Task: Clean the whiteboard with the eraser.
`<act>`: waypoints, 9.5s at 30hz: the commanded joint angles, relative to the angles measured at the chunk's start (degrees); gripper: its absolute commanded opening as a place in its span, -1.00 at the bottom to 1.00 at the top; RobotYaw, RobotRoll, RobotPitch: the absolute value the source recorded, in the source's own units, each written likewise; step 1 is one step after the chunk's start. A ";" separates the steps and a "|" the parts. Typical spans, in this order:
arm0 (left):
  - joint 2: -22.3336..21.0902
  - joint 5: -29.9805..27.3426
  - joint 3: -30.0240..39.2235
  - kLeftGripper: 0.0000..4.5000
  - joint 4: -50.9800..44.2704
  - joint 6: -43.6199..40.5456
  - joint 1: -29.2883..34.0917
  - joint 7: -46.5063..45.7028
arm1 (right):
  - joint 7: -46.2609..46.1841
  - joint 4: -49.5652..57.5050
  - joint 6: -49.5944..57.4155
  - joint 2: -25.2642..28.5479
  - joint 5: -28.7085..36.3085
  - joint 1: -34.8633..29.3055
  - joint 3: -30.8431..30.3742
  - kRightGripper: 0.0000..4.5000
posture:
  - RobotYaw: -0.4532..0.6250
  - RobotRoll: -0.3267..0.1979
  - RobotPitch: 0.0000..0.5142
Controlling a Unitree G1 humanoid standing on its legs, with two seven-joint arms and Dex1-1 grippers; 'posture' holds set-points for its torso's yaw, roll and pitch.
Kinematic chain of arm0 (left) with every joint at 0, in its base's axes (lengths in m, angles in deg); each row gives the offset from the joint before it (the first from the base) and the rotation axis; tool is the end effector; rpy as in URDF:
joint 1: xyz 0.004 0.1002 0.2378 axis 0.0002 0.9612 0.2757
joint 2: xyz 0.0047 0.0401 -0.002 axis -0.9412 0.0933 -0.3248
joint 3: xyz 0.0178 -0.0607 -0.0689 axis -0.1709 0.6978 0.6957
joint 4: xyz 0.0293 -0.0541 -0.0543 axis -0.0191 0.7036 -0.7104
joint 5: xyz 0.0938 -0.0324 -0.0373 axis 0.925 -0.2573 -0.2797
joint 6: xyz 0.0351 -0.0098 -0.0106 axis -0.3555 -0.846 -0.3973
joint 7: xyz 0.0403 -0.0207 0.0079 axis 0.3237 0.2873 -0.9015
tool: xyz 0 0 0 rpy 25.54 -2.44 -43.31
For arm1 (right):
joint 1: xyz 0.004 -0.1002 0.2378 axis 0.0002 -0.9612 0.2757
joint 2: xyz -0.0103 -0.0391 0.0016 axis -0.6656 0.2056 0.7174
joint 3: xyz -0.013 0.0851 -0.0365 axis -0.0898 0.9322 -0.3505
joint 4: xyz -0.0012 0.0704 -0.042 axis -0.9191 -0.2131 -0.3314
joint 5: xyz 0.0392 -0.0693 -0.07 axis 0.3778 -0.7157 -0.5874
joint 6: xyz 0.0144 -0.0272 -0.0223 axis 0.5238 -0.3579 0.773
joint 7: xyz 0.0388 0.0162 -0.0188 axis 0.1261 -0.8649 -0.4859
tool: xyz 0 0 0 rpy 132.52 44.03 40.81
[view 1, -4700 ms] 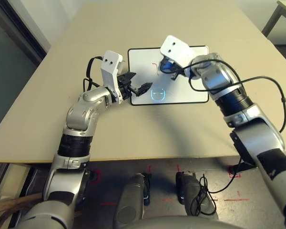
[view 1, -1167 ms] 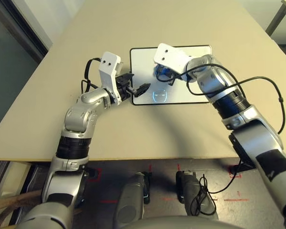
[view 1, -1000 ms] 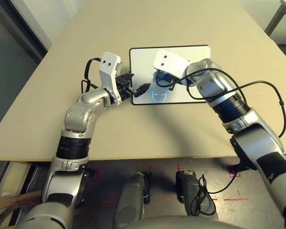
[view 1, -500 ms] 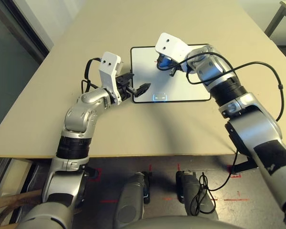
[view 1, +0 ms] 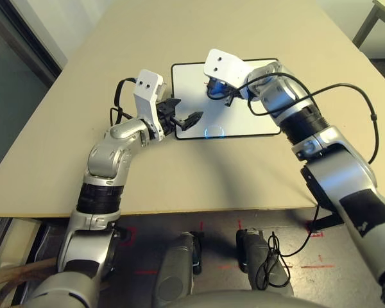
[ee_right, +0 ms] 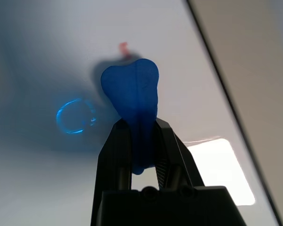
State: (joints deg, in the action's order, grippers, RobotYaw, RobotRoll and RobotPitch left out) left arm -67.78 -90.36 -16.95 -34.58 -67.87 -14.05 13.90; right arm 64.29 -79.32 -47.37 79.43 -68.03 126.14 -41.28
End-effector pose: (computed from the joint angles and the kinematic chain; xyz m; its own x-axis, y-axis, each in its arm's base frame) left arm 0.2869 0.1872 0.1906 0.8002 -0.5866 -0.1245 0.5970 0.7988 0.0736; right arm 0.3638 -0.0791 0.2674 0.7908 0.4291 -0.4365 -0.6017 0.4145 -0.6827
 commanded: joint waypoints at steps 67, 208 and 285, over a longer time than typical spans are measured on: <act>0.13 0.07 -0.36 1.00 -0.03 0.00 -0.19 -0.18 | 8.67 12.13 7.87 -0.06 -2.03 -6.48 -3.34 -0.74 | 0.00 0.25 -0.25; 0.02 0.70 -0.38 1.00 1.15 1.24 -1.87 -0.09 | -8.08 -8.57 -5.56 -4.80 5.74 2.26 7.40 -0.74 | 0.01 0.25 -0.33; -0.12 1.08 -1.11 1.00 2.63 2.31 -3.03 0.93 | -7.16 3.34 -11.13 -7.84 12.80 -13.14 13.06 -0.74 | -0.03 0.25 -0.30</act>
State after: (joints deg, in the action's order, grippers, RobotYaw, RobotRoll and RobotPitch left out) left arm -67.55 -89.99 -17.24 -32.71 -65.89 -17.12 14.46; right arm 56.84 -75.75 -59.86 71.82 -55.65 114.34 -27.64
